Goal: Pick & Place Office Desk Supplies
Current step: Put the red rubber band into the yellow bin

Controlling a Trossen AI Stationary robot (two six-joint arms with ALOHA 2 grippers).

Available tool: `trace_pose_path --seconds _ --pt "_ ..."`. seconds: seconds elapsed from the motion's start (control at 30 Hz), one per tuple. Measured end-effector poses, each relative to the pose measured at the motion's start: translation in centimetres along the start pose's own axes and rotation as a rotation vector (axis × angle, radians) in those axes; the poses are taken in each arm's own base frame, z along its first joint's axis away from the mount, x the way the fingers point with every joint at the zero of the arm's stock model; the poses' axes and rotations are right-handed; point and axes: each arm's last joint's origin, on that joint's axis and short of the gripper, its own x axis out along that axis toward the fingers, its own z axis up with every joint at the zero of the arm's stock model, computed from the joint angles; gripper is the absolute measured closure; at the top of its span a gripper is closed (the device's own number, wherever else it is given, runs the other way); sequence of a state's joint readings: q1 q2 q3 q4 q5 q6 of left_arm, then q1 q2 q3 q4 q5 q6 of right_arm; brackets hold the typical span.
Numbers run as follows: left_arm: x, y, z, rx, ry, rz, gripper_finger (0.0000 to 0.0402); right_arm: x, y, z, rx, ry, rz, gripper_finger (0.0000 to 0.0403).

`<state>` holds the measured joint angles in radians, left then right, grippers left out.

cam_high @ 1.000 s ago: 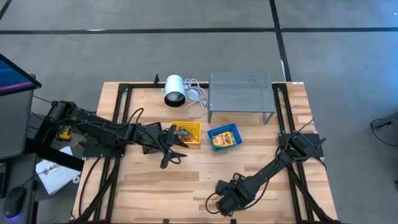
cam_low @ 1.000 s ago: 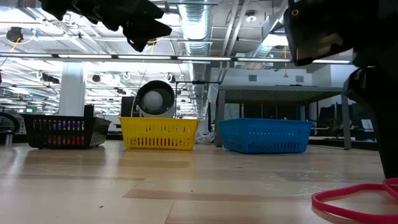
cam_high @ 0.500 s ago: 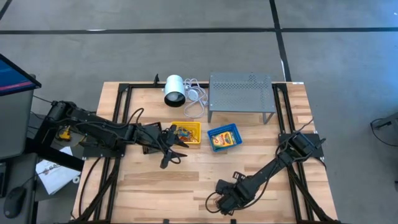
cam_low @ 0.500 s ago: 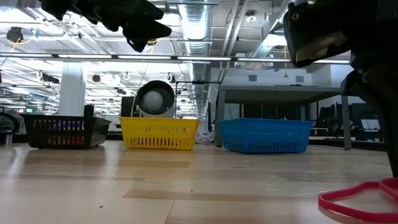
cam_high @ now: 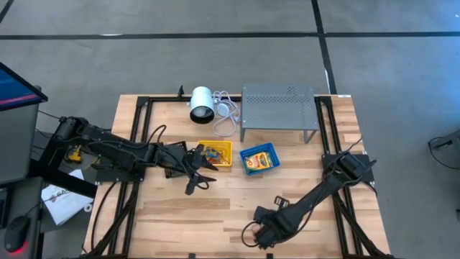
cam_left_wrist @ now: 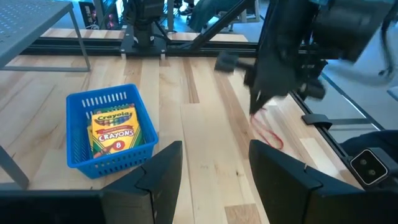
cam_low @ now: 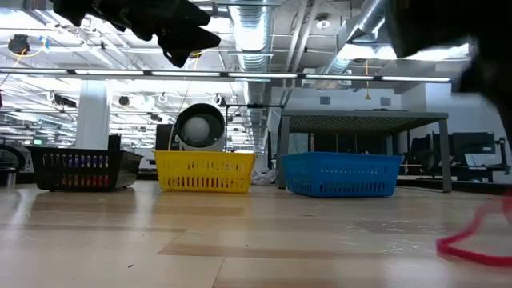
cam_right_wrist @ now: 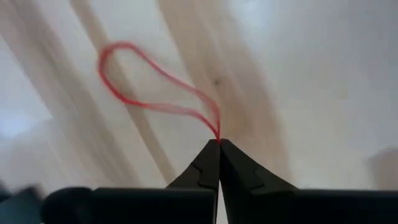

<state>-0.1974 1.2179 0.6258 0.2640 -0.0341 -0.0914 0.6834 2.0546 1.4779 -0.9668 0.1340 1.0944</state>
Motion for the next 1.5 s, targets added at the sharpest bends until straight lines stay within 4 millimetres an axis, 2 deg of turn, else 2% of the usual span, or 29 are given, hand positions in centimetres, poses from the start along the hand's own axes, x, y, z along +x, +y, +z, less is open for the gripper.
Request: trace_pose_path --seconds 0.17,0.33,0.5,0.7,1.07,1.3,1.5 --pt "0.0 0.0 0.0 0.0 0.002 -0.001 0.0219 -3.0 -0.9 -0.3 0.031 -0.085 -0.005 0.0403" --pt "0.0 0.0 0.1 0.0 -0.011 -0.004 0.0219 -7.0 -2.2 -0.4 0.045 -0.233 0.034 0.0403" --pt "0.0 0.0 0.4 -0.001 -0.045 -0.007 0.0219 -11.1 -4.2 -1.0 0.055 -0.416 0.025 0.0403" --pt "-0.1 -0.1 1.4 0.0 -0.143 -0.012 0.0219 -14.8 -6.8 -1.1 0.039 -0.593 -0.004 0.0403" --pt "-0.3 0.2 2.5 -0.042 -0.259 0.031 0.0219 -18.0 -10.3 0.7 -0.05 -0.788 -0.122 0.0403" --pt "-0.5 0.9 3.3 -0.092 -0.343 0.049 0.0219 -19.7 -11.5 3.7 -0.112 -0.894 -0.087 0.0403" --pt "-0.6 1.5 3.5 -0.101 -0.37 0.067 0.0219 -20.3 -12.3 6.3 -0.168 -0.936 -0.019 0.0403"
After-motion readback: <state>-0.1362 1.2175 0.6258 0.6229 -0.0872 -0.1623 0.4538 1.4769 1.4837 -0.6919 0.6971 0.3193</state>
